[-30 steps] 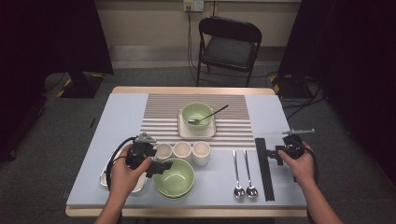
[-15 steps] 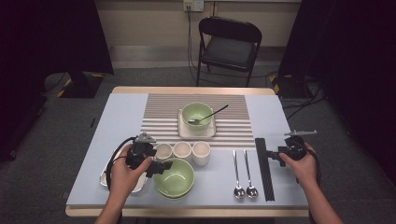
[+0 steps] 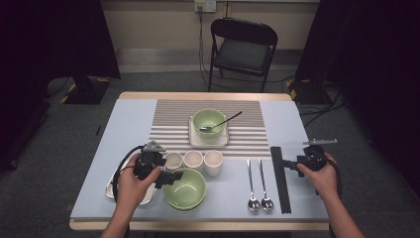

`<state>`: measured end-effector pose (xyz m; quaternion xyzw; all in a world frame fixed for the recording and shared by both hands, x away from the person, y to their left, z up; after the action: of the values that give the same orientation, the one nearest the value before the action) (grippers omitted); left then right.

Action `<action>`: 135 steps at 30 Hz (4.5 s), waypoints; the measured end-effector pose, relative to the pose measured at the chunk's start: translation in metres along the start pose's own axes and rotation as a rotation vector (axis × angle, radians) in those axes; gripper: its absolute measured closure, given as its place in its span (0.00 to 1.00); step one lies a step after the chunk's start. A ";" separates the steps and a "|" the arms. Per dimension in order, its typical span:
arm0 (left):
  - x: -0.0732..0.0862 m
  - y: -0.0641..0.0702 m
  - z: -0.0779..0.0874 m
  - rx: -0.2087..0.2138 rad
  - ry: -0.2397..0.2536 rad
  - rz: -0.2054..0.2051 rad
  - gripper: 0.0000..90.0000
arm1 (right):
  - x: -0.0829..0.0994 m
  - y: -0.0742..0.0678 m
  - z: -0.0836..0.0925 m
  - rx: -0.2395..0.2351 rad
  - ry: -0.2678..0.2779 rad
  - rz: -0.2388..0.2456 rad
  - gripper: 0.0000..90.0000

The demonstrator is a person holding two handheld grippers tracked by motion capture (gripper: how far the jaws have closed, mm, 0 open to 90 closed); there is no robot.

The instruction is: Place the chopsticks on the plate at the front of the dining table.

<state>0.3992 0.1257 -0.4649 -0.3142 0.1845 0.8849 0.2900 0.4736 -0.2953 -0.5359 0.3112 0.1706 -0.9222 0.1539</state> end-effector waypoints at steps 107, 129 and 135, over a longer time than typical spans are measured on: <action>-0.001 0.001 0.001 -0.012 0.005 -0.010 0.20 | 0.007 -0.005 0.004 0.173 -0.074 0.044 0.88; -0.002 0.002 0.000 -0.016 0.003 -0.024 0.20 | 0.003 -0.001 0.003 0.178 -0.141 -0.114 0.95; -0.003 0.002 -0.001 -0.014 0.002 -0.019 0.20 | 0.002 0.002 0.004 0.129 -0.141 -0.169 0.96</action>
<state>0.4002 0.1228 -0.4630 -0.3188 0.1756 0.8831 0.2961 0.4704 -0.2991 -0.5345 0.2395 0.1255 -0.9604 0.0670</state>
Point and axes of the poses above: each handheld gripper's, and its own axes: z roughly backward along the jaws, x roughly out of its underside, y roughly to its right, the point moved 10 cm from there along -z, roughly forward along the jaws, and after that the axes turned 3 degrees about -x, right-handed, at the moved point
